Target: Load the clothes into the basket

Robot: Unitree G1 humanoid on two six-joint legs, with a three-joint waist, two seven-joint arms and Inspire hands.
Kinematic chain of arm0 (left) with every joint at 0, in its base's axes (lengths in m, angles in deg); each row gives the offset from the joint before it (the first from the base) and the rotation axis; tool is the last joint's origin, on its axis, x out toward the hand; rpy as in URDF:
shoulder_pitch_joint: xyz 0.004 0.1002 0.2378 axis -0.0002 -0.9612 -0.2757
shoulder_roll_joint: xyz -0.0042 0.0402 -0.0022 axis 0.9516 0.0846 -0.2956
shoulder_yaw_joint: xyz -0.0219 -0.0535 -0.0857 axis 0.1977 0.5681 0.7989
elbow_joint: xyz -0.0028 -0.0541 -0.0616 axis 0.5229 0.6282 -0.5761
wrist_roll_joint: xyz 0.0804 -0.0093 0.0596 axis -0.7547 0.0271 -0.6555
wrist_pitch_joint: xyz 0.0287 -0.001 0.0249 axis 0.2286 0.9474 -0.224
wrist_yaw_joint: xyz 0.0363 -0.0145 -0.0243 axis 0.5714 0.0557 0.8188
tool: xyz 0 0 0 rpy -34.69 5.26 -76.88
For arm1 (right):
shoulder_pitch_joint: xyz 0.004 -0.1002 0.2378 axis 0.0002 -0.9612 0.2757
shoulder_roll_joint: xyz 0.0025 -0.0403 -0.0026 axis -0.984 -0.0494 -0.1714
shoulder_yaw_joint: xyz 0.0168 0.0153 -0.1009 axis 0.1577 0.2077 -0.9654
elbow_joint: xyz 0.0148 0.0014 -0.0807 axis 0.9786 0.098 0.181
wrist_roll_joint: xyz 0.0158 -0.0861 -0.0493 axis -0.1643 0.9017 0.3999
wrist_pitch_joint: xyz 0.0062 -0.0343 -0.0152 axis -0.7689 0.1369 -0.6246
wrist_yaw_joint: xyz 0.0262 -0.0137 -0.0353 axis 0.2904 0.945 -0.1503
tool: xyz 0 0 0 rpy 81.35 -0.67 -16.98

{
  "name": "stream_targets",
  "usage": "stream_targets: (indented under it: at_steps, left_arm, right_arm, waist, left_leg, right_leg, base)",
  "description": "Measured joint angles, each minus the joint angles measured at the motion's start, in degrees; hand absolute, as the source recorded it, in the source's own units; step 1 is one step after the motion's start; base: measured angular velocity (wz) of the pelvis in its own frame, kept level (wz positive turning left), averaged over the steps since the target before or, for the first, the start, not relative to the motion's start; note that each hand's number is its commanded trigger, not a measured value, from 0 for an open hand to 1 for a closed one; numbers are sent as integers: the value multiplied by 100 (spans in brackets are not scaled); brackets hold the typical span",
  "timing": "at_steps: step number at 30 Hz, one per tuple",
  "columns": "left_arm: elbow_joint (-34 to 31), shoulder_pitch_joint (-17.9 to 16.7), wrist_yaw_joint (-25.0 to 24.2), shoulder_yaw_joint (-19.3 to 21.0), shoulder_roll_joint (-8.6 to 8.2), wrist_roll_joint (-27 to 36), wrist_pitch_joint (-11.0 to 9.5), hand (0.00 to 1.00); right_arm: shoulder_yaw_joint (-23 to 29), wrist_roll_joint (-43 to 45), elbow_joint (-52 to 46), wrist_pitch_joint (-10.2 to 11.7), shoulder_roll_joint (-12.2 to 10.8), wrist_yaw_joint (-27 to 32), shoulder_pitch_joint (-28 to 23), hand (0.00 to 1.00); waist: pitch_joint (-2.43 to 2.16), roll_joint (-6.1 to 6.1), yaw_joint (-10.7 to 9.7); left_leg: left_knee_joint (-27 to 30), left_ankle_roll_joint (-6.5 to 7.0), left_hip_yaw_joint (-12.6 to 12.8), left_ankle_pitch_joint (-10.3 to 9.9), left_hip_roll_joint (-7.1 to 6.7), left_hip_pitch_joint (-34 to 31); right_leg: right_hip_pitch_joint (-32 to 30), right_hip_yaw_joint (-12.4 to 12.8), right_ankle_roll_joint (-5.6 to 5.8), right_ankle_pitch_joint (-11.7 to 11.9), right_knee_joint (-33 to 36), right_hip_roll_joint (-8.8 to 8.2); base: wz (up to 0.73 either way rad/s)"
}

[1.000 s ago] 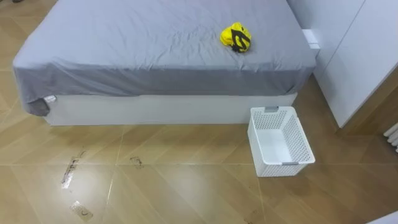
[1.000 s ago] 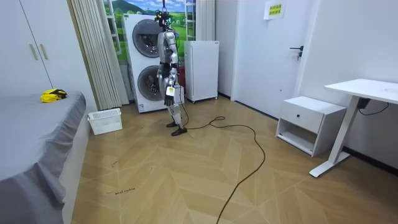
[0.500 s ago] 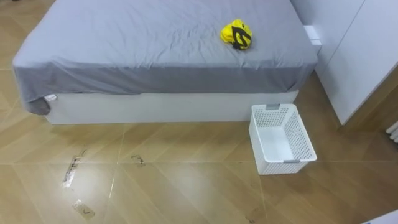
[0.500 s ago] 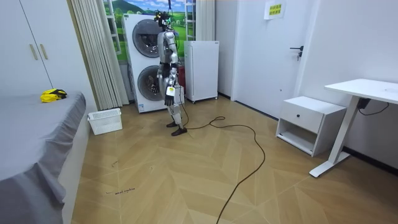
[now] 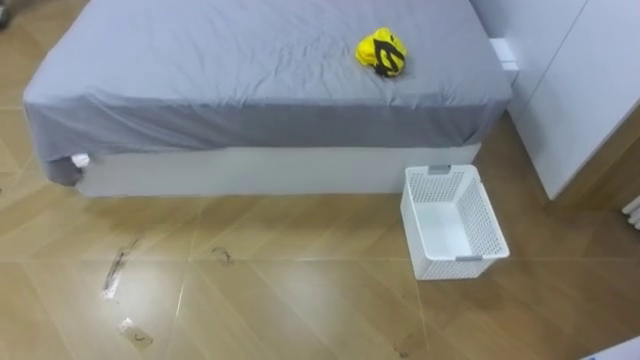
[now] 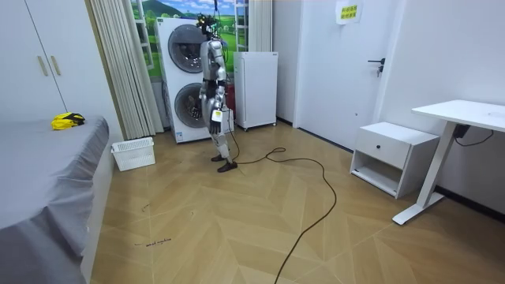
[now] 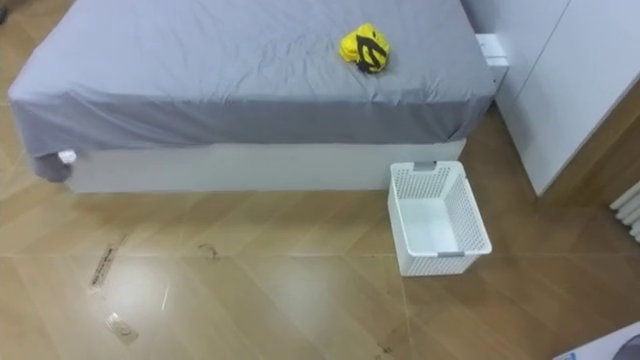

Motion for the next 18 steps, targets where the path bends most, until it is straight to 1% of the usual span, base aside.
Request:
stream_targets:
  at_steps: [1,2,3,4,5,6,7,8,9,10,11,12,13,14,15,16,17,18]
  left_arm:
    - [-16,1,2,58,14,49,5,0]
    - [-30,-6,2,83,34,113,2,0]
    - [-35,-8,3,100,77,313,-10,0]
    - [-44,-19,8,60,83,591,-8,0]
    - [-46,-45,5,-23,82,732,-5,0]
    - [-58,-93,-4,-144,62,867,-3,0]
    - [-63,-145,-3,-134,32,887,-3,0]
    - [-63,-179,-3,-122,27,887,-3,0]
    - [-63,-266,-2,-105,29,880,-3,0]
    - [-51,-378,2,-74,28,886,5,0]
    - [-43,-424,4,-76,26,883,14,0]
    - [-39,-480,4,-74,24,873,32,0]
    - [-43,-487,4,-79,11,882,19,0]
    - [-45,-474,4,-80,0,888,-8,0]
    - [-28,-385,3,-82,-17,895,-49,0]
    - [-18,-268,2,-98,-21,898,-66,0]
    - [-17,-179,2,-105,-20,900,-88,0]
    - [-25,-47,10,-101,5,912,-196,0]
  right_arm:
    - [16,-15,6,11,2,-27,-4,0]
    - [30,-16,10,11,2,-37,-9,0]
    - [53,-18,20,10,4,-39,-2,0]
    - [45,-115,35,10,18,-30,-26,0]
    - [45,-170,37,8,37,-15,-43,0]
    - [52,-214,59,-1,77,9,-59,0]
    - [68,-208,72,-4,95,28,-49,0]
    - [81,-204,73,-4,92,29,-47,0]
    - [71,-146,71,-7,91,26,-45,0]
    - [28,-71,63,-21,87,23,-53,0]
    - [27,-41,64,-42,87,27,-56,0]
    - [28,-15,65,-51,78,54,-62,0]
    - [41,-6,60,-51,79,108,-67,0]
    - [63,-15,50,-46,78,141,-57,0]
    - [127,-16,22,-31,68,218,-60,0]
    - [221,-16,-23,-11,67,271,-53,0]
    - [254,-17,-25,7,72,298,-53,0]
    - [332,-20,-37,16,64,350,-84,0]
  waist:
    - [3,-8,-13]
    - [4,-10,-10]
    - [43,-71,-19]
    - [39,-78,-16]
    - [39,-87,-2]
    - [45,-99,11]
    - [27,-126,79]
    - [26,-122,117]
    - [26,-99,191]
    - [34,-80,208]
    - [34,-63,208]
    - [57,-75,201]
    - [48,-183,194]
    - [49,-232,186]
    - [20,-346,160]
    - [54,-408,154]
    - [64,-392,149]
    - [49,-375,157]
  left_leg:
    - [425,-31,88,-20,67,-196]
    - [735,-57,198,4,114,-364]
    - [1562,-2,339,173,200,-803]
    - [1851,63,328,172,134,-1138]
    - [1704,87,343,159,49,-1265]
    - [1103,50,352,238,-116,-1529]
    - [392,-46,398,474,-254,-1805]
    - [0,-59,405,619,-286,-1918]
    - [-685,-105,450,902,-274,-2101]
    - [-1216,-111,438,1134,-217,-2218]
    - [-1332,-80,433,1241,-167,-2275]
    - [-1242,11,455,1694,-129,-2367]
    - [-954,136,521,2113,-232,-2396]
    - [-773,219,613,2232,-274,-2412]
    - [-268,404,779,2064,-383,-2511]
    - [240,450,829,1648,-481,-2568]
    - [456,466,861,1451,-480,-2563]
    - [681,512,940,1114,-474,-2448]
  right_leg:
    - [-14,58,-75,-108,55,15]
    - [-6,106,-114,-132,57,46]
    - [46,222,-213,-177,76,80]
    - [172,393,-279,-244,84,68]
    - [194,523,-299,-292,87,62]
    - [198,713,-281,-384,89,21]
    - [203,941,-329,-440,93,12]
    - [205,1027,-365,-459,94,11]
    - [229,1161,-356,-519,91,17]
    - [330,1251,-314,-616,68,12]
    - [390,1263,-310,-676,58,-1]
    - [540,1334,-264,-840,44,-76]
    - [657,1464,-174,-1004,31,-260]
    - [722,1518,-106,-1074,14,-366]
    - [855,1472,24,-1148,-23,-572]
    - [899,1296,102,-1121,238,-752]
    - [847,1181,209,-1063,528,-813]
    - [604,1049,485,-842,1367,-949]
  base:
    - [38]
    - [51]
    - [50]
    - [50]
    - [45]
    - [32]
    - [20]
    - [-11]
    - [-36]
    - [-45]
    - [-54]
    - [-57]
    - [-59]
    - [-53]
    - [-38]
    - [-28]
    - [-18]
    - [-19]
